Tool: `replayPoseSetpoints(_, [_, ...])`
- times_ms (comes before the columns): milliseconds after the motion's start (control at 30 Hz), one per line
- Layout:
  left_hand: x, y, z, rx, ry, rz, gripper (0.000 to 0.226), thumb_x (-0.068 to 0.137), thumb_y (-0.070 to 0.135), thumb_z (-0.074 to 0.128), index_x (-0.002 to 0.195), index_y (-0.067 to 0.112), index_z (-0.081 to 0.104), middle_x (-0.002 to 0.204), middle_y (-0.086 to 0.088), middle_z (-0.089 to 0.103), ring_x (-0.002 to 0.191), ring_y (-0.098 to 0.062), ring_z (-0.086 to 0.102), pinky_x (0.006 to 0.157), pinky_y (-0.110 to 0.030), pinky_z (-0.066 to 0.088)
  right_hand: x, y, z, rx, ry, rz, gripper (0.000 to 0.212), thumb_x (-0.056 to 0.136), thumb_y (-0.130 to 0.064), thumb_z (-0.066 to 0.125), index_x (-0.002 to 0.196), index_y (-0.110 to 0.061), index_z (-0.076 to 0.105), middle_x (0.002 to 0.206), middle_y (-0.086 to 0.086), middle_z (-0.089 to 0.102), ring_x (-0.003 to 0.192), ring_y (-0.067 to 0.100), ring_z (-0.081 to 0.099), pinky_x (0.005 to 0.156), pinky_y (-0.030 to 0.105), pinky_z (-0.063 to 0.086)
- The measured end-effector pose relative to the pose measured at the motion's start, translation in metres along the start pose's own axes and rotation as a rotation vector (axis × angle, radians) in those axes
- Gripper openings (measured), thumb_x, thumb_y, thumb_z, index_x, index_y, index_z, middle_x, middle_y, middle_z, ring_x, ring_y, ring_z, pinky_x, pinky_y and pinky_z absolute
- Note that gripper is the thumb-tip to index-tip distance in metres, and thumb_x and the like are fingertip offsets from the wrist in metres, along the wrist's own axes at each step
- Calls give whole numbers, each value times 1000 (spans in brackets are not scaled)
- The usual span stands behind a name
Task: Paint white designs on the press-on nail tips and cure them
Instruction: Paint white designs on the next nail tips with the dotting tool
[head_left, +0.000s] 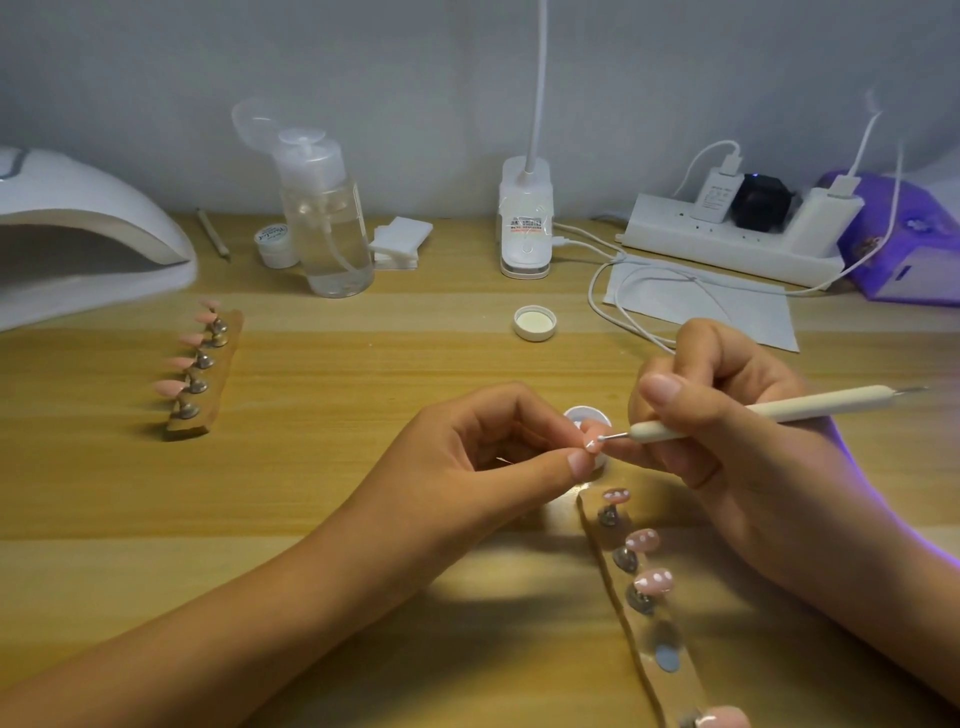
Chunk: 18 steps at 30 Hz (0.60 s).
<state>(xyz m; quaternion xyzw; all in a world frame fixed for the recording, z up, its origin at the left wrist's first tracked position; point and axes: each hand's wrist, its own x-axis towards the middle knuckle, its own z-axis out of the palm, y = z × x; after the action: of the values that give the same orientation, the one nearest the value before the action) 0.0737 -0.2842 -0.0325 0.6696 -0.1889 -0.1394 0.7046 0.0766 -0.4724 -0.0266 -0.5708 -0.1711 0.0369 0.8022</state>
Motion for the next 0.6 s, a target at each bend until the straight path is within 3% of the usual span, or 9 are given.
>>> replayPoseSetpoints(333, [0,-1,-1,6,-8,12,9,76,17,72,77,26,73,77,7,71,74,-6,61,70,-20,48,0,-2,4,-24,30,22,29,70,-10,75,59,-21,51,56,0,50,50,8,51,60,23,53])
replayPoseSetpoints(600, [0,0,0,4,-7,8,11,76,17,72,75,28,72,75,6,70,70,-5,58,66,-18,46,0,-3,4,-8,39,30,25,72,-11,71,58,-20,52,55,-3,54,53,7,61,61,24,55])
